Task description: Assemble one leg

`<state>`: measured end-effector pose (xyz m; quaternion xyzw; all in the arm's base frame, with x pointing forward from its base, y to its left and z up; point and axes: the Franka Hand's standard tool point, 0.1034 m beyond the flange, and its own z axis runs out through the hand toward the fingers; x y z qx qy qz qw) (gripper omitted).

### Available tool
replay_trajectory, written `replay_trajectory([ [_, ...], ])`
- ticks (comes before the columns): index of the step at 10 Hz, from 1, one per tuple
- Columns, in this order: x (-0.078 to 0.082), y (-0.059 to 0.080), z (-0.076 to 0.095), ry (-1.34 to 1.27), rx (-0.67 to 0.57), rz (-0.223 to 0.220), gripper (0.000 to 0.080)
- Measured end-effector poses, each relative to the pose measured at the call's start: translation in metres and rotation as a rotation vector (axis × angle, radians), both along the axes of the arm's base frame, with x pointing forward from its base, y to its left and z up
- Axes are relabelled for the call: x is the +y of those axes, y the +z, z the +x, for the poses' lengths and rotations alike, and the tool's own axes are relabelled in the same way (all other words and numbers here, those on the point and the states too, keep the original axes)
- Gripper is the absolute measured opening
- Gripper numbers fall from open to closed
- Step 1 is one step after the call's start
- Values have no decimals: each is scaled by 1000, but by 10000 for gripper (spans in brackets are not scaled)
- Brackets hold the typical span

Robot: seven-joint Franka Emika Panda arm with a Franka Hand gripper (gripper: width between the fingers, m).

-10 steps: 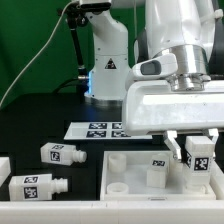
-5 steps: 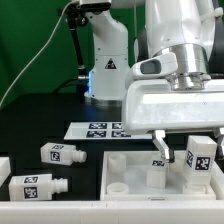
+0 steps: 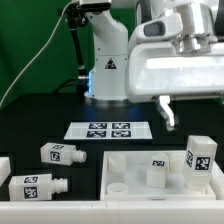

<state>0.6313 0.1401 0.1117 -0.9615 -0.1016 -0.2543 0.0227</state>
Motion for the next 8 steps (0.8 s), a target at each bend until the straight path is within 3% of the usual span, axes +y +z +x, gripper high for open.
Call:
replay_trajectory([
  [3,6,0,-3,14,247,-10,649],
  [4,-1,-5,-7,-1,323,-23,649],
  [6,-14,1,-7,-24,488,-61,649],
  [8,-11,4,-6,-20,551,-68,649],
])
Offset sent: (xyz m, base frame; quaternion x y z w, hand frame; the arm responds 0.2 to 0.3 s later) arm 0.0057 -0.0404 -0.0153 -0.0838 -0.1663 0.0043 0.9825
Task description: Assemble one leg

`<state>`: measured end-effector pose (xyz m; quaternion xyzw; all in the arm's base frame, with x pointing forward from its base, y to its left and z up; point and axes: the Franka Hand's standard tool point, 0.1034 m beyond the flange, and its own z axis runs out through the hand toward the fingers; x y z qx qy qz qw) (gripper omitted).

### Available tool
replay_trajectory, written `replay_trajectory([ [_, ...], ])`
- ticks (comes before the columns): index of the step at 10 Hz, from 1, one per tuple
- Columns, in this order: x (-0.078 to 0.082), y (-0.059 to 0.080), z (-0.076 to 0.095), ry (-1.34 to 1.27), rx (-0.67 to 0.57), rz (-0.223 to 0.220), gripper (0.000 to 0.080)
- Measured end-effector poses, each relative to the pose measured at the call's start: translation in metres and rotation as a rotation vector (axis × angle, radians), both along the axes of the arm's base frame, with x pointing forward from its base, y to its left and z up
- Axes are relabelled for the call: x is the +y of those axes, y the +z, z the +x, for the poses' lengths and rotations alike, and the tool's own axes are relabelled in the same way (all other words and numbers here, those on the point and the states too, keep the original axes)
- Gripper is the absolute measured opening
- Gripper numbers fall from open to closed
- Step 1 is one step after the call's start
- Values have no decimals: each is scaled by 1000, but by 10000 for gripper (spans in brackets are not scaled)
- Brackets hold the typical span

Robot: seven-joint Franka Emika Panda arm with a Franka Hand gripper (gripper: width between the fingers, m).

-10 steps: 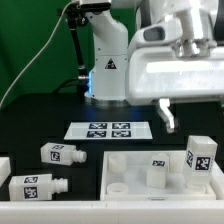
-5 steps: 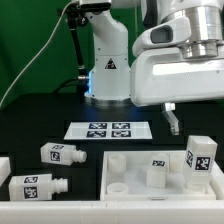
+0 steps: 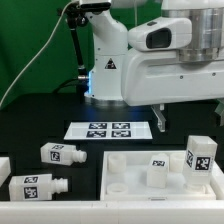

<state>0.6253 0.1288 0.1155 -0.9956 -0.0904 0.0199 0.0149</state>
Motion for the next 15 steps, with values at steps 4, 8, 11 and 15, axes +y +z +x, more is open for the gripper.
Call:
replay_trajectory([
  [4,2,-4,9,-7,6,-2,649],
  [8,13,-14,33,-16,-16,0,649],
  [11,10,-23,29,-19,-25,-2,649],
  [15,3,-22,29,-21,-26,-3,404],
])
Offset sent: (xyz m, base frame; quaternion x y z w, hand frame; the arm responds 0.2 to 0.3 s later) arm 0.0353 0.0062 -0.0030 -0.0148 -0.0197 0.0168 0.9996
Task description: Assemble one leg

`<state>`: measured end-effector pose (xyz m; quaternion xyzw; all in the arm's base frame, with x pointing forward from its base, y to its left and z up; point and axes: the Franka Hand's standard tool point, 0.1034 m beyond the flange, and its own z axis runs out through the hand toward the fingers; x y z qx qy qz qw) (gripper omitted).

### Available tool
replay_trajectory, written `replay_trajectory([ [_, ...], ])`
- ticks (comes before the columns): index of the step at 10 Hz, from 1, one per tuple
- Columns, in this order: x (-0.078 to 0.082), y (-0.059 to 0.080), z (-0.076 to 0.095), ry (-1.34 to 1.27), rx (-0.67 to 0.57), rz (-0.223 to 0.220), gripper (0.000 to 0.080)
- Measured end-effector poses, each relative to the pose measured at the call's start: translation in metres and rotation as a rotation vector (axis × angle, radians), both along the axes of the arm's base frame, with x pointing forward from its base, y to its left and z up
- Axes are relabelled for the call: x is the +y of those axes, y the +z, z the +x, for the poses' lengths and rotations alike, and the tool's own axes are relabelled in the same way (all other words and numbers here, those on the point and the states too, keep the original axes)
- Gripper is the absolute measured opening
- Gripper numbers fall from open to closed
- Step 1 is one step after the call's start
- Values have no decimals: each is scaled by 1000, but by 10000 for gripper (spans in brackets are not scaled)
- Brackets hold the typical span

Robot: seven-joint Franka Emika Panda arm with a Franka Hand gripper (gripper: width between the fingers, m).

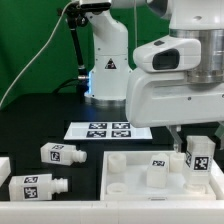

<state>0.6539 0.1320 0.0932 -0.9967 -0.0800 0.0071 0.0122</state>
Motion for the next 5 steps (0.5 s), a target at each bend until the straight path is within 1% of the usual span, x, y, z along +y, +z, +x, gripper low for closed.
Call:
replay_trajectory([
  [1,0,0,0,-1,0,0,281],
  [5,0,0,0,-65,2,0,281],
])
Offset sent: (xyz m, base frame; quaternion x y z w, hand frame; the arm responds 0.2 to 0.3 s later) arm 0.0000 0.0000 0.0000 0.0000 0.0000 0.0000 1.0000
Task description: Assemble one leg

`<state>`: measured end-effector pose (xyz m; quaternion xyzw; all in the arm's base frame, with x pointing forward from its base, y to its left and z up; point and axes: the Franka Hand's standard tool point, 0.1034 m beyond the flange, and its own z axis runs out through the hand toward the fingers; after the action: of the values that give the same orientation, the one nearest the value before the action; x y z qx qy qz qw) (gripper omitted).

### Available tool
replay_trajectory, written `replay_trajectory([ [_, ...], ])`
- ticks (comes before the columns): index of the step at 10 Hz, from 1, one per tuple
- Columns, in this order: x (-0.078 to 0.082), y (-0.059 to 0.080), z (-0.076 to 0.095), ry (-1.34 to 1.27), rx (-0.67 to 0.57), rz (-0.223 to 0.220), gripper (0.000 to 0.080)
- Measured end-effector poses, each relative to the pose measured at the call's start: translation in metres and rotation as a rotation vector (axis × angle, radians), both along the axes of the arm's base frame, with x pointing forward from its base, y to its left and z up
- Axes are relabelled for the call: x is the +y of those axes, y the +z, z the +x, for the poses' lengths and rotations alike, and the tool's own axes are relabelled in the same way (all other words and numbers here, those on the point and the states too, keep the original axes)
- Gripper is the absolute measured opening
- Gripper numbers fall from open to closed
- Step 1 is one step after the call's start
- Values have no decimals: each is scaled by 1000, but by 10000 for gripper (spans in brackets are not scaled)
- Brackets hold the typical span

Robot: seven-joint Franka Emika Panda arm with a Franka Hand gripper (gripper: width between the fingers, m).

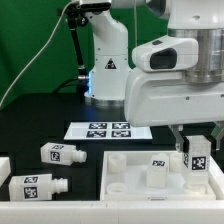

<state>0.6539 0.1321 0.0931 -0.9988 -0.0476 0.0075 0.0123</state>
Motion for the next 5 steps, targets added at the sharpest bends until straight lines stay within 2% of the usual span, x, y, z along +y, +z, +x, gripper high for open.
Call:
replay_trajectory([
  [2,1,-1,0,-234,2,0,281],
  [5,-1,-1,2,-573,7,33,281],
])
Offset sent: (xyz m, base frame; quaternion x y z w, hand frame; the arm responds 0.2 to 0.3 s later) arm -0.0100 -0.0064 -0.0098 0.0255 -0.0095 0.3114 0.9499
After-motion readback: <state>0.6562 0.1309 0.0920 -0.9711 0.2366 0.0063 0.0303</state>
